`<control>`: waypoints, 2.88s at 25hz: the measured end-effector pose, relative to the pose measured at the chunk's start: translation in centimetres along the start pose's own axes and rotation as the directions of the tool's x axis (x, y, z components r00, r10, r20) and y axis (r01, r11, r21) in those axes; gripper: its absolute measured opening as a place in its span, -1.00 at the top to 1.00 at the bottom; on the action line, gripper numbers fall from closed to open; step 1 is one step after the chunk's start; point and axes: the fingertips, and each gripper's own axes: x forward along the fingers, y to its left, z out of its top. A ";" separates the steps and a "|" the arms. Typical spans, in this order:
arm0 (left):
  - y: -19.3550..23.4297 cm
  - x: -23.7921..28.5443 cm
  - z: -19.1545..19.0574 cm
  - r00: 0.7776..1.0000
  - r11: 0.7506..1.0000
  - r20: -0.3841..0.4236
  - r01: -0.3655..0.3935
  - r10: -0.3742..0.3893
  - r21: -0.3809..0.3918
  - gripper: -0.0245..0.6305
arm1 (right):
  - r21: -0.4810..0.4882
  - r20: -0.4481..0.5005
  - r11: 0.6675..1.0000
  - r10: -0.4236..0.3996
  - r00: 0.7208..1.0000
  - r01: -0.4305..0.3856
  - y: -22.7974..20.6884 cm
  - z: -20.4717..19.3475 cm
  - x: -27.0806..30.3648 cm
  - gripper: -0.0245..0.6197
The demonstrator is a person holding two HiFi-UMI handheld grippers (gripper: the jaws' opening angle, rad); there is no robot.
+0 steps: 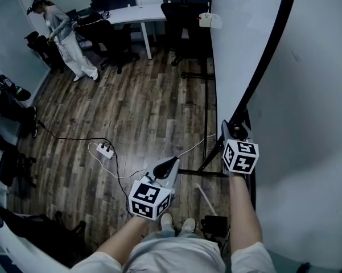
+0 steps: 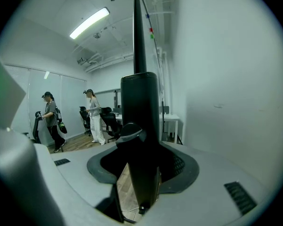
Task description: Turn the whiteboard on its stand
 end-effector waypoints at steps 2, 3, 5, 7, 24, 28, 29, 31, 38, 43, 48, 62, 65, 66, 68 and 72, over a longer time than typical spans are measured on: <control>-0.6 0.1 0.0 1.000 1.000 0.000 0.007 -0.007 0.002 0.89 | -0.002 0.001 1.000 0.001 1.000 -0.001 -0.1 -0.2 -0.8 0.34; -0.9 0.1 0.1 1.000 1.000 0.001 0.010 -0.010 0.002 0.89 | -0.002 0.002 1.000 0.000 1.000 0.000 -0.2 -0.3 -1.2 0.34; -1.4 0.1 0.2 1.000 1.000 0.000 0.017 -0.017 0.004 0.89 | -0.003 0.001 1.000 -0.001 1.000 0.001 -0.4 -0.4 -2.2 0.34; -2.0 0.1 0.1 1.000 1.000 -0.001 0.023 -0.023 0.005 0.89 | -0.006 0.001 1.000 0.000 1.000 0.000 -0.4 -0.8 -3.3 0.34; -7.6 -2.1 -1.9 0.992 0.992 -0.028 0.124 -0.123 0.028 0.89 | -0.001 -0.007 1.000 -0.011 1.000 0.011 1.2 -4.2 -15.5 0.35; -8.5 -2.9 -2.8 0.990 0.990 -0.035 0.138 -0.137 0.025 0.89 | 0.000 -0.008 1.000 -0.008 1.000 0.008 1.6 -4.9 -17.6 0.35; -8.7 -3.1 -3.0 0.989 0.990 -0.037 0.141 -0.140 0.025 0.89 | 0.000 -0.009 1.000 -0.007 1.000 0.007 1.8 -5.2 -18.1 0.35; -9.2 -3.5 -3.4 0.989 0.989 -0.041 0.146 -0.145 0.028 0.89 | 0.002 -0.011 1.000 -0.007 1.000 0.007 1.9 -5.5 -19.0 0.35; -9.8 -4.2 -3.6 0.987 0.988 -0.049 0.152 -0.150 0.025 0.89 | 0.005 -0.012 1.000 -0.014 1.000 0.014 1.8 -5.3 -19.9 0.35; -9.9 -4.8 -3.7 0.987 0.988 -0.045 0.153 -0.152 0.028 0.89 | 0.008 -0.006 1.000 -0.018 1.000 0.018 2.0 -5.5 -20.2 0.35; -9.6 -5.1 -3.9 0.988 0.989 -0.045 0.146 -0.145 0.031 0.89 | -0.006 -0.024 1.000 -0.009 1.000 0.009 1.9 -5.8 -20.5 0.35; -9.3 -6.3 -4.7 0.990 0.990 -0.044 0.136 -0.134 0.030 0.89 | 0.023 -0.047 1.000 -0.008 0.999 0.009 3.4 -7.5 -24.2 0.36; -9.4 -6.5 -4.9 0.990 0.991 -0.045 0.134 -0.133 0.024 0.89 | 0.034 -0.064 0.999 0.022 0.998 -0.020 4.5 -8.3 -24.6 0.41; -9.3 -6.6 -5.0 0.990 0.991 -0.045 0.133 -0.132 0.022 0.89 | 0.037 -0.069 0.999 0.030 0.997 -0.028 4.9 -8.5 -24.7 0.43; -9.3 -6.9 -5.1 0.991 0.992 -0.045 0.127 -0.126 0.016 0.89 | 0.042 -0.076 0.998 0.043 0.996 -0.039 5.6 -8.8 -25.0 0.49; -9.5 -7.2 -5.2 0.992 0.993 -0.040 0.119 -0.118 0.016 0.89 | 0.042 -0.081 0.997 0.066 0.995 -0.063 6.9 -9.0 -25.3 0.69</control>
